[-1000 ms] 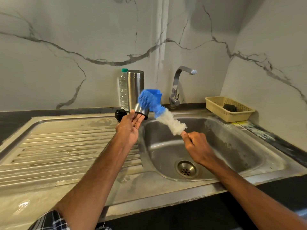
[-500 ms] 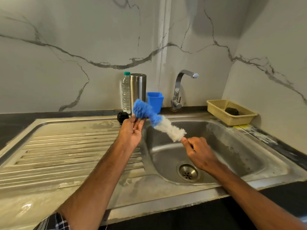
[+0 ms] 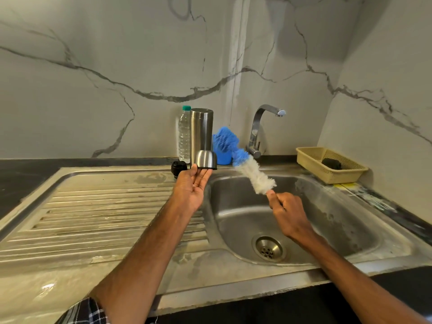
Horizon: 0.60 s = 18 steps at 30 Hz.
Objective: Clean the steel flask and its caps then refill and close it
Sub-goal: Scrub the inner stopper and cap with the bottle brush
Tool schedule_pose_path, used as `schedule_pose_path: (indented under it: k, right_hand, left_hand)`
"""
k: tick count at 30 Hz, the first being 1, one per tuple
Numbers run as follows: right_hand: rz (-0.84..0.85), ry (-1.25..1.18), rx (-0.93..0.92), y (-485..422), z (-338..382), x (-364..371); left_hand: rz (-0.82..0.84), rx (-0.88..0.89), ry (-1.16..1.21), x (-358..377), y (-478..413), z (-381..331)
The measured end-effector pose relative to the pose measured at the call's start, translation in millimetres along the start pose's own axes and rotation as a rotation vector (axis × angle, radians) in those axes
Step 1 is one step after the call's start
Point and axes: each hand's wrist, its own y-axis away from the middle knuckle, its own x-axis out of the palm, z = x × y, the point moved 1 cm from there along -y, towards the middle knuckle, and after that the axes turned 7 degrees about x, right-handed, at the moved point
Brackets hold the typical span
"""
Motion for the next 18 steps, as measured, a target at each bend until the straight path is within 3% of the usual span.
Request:
schedule_pose_path:
  k: [4,10,13,16,18]
  right_hand:
    - [-0.016,-0.099,0.040,-1.9,11.6,3.2]
    - [-0.091,-0.336,0.089,-12.8,64.8,46.3]
    - [-0.135,-0.359,0.059,-17.5,88.3,62.3]
    - [-0.160,-0.403,0.076,-19.9,93.5,74.0]
    - [-0.157,-0.419,0.094,-19.9,87.5,78.9]
  left_hand:
    - [-0.013,0.124,-0.195,-0.1,-8.8,-12.0]
    - [0.061,0.690,-0.832,-11.2,-13.8,-55.8]
    - [0.039,0.880,-1.060,-30.6,-20.0,-80.3]
    - [-0.028,0.865,-1.110,-51.6,-35.1,-101.3]
    - [-0.025,0.697,-0.921,-60.6,-40.4,-108.7]
